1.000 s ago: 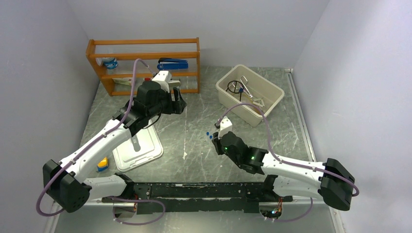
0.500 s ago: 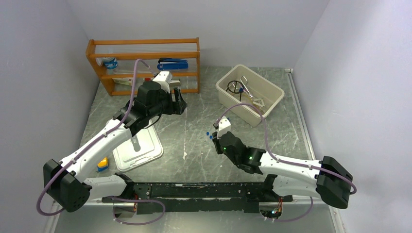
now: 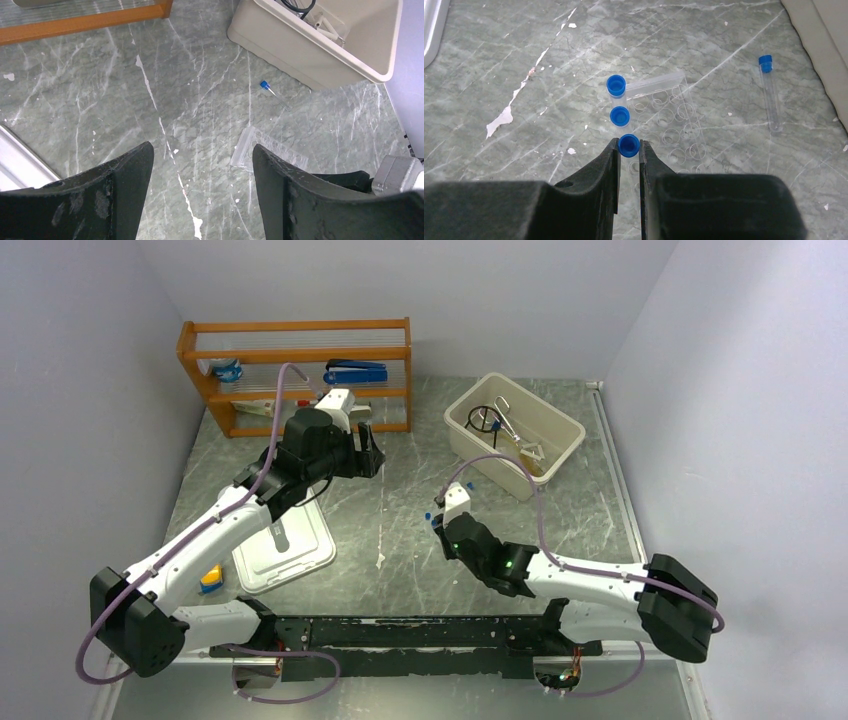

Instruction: Organize the chemistry lab equipment

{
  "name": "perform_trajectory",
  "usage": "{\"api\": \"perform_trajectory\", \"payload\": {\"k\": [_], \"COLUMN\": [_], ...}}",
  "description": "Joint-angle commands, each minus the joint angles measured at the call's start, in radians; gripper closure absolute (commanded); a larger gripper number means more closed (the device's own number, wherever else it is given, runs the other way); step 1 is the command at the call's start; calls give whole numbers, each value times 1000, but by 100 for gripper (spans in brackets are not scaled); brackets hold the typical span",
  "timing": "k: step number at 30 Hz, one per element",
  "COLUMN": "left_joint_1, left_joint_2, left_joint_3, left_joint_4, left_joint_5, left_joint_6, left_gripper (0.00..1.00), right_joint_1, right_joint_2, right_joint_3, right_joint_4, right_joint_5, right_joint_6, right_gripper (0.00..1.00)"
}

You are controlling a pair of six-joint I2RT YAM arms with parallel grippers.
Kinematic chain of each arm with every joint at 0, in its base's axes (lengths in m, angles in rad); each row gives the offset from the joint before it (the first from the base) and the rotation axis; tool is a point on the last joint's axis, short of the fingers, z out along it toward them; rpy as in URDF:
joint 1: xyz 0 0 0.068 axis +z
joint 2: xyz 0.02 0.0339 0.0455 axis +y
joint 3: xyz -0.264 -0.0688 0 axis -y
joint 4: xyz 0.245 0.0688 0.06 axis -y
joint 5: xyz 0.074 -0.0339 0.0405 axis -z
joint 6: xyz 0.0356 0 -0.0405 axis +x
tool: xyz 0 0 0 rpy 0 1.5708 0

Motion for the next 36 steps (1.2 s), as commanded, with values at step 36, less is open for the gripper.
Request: {"api": "perform_trajectory", "payload": {"k": [36], "left_joint_1": [0], "left_joint_2": [-54], "left_joint_3": [-45], "left_joint_4": [2], "left_joint_5": [-48], "left_joint_6": [-6], "left_gripper": [24], "right_joint_1": [-305], "right_joint_2": [116], "right_joint_3": [386], "right_joint_4": [-406], "right_joint_5": [40], "right_joint_6": [134], "right_gripper": [48]}}
